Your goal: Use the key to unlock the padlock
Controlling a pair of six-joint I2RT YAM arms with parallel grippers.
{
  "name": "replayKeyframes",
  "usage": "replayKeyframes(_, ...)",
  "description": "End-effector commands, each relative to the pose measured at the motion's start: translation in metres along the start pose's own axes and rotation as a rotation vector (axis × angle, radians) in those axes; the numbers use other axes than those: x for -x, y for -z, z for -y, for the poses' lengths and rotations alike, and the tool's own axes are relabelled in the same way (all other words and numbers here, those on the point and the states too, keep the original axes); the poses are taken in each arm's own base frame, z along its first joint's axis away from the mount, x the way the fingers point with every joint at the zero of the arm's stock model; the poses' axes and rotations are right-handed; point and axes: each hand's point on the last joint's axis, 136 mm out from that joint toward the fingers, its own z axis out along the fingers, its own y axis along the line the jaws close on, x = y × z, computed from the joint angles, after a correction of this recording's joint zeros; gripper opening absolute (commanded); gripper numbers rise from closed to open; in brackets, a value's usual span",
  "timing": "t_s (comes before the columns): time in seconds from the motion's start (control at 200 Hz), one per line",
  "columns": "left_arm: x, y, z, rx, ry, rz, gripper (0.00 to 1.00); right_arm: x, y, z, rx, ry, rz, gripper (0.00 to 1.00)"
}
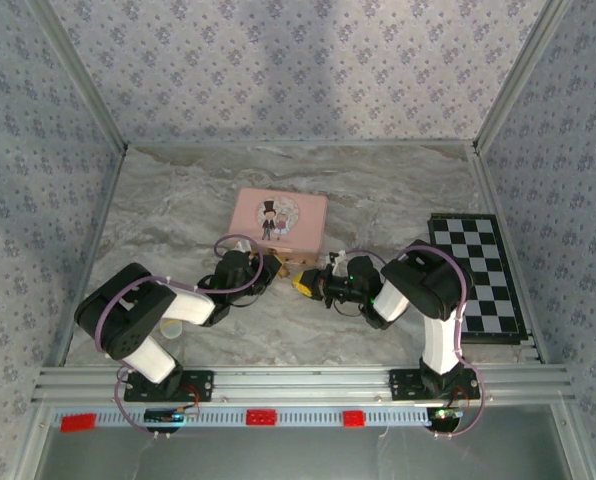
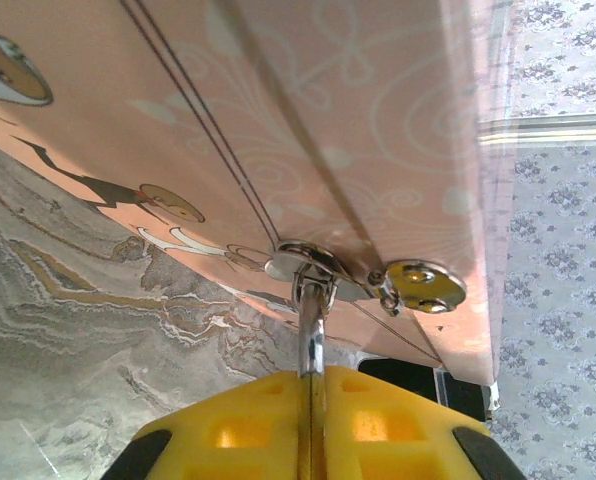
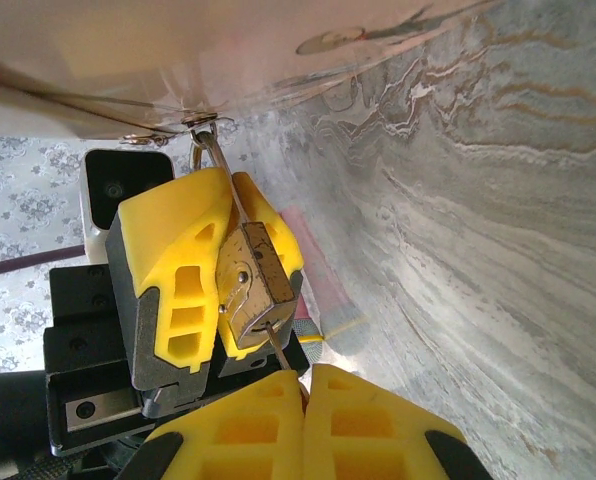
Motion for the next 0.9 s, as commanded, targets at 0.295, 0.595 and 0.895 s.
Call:
replayKeyframes(0.295, -0.015, 0.006, 0.050, -0.175, -0.020, -0.060, 0.00, 0.000, -0.012, -0.017, 0.049, -0.021, 0.036, 0.00)
replayKeyframes(0.595, -0.015, 0.009, 0.055, -0.196, -0.024, -0.058, 0.00, 0.001, -0.007, -0.026, 0.069, -0.027, 0.074, 0.00)
replayKeyframes(0.895, -0.014, 0.014, 0.053, -0.197, -0.026, -0.046, 0.00, 0.001, -0.005, -0.018, 0.050, -0.042, 0.070, 0.00)
